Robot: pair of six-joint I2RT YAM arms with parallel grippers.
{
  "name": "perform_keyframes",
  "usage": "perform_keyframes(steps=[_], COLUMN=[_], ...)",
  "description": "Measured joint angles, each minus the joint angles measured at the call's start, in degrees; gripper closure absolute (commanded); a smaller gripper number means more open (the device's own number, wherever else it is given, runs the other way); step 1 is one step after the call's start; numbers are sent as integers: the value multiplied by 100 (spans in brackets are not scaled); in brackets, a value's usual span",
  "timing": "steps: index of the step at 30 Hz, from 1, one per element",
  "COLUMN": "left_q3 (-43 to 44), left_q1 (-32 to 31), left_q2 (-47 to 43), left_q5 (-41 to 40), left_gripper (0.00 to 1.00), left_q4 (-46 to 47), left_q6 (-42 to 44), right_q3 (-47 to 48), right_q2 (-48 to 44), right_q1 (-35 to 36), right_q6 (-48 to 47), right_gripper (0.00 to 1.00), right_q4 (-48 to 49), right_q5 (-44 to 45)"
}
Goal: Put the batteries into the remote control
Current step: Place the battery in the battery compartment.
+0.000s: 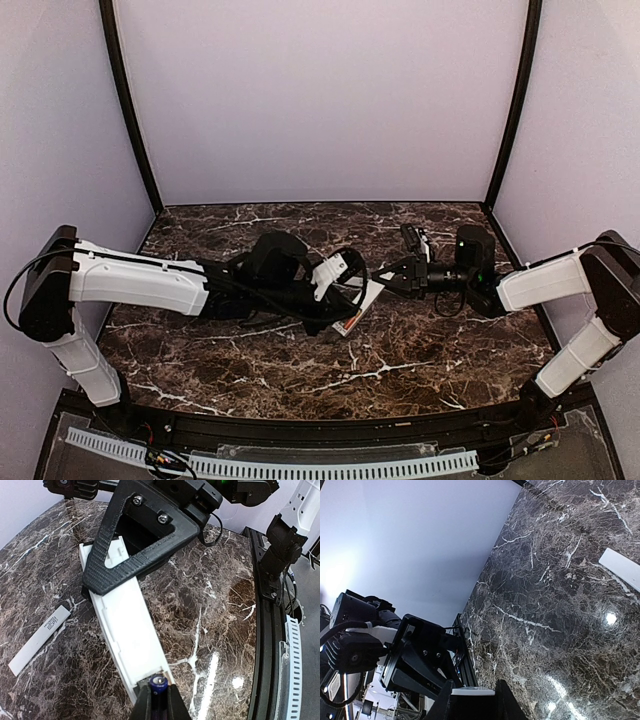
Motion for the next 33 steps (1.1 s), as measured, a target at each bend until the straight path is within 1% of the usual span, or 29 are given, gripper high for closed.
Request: perform_keyframes(steps=[3, 11, 13, 16, 19, 21, 26, 29, 31, 33], left_q3=[-39, -98, -105, -105, -114, -118, -142, -142, -142, -142], left_q1=[-7, -33, -42, -44, -42, -22, -17, 13, 61, 155], left_q2=[0, -28, -55, -87, -98, -111, -264, -387, -452, -501], left_q5=[-35, -107, -129, -197, -238, -234, -249, -223, -136, 9], left_gripper=[82, 68, 63, 53, 47, 41, 32, 22, 20, 21], left_q4=[44, 103, 96, 87, 61, 42, 33, 39, 35, 35], left_q6=[2, 4, 4, 22, 0, -7, -46, -164, -308, -474], right_q3=[0, 0, 0, 0, 0, 0, 0, 0, 0, 0], right_q2=[0, 0, 0, 0, 0, 0, 7, 7, 7, 7], right_q1=[0, -2, -2, 0, 0, 0, 0, 0, 0, 0], right_q6=[-2, -20, -22, -20, -20, -22, -24, -26, -44, -85], right_gripper=[100, 100, 100, 100, 100, 100, 100, 100, 100, 100], right_q4=[-37, -52, -50, -44, -35, -31, -33, -33, -33, -39], right_q5=[26, 109, 129, 79, 31, 15, -7, -15, -24, -33])
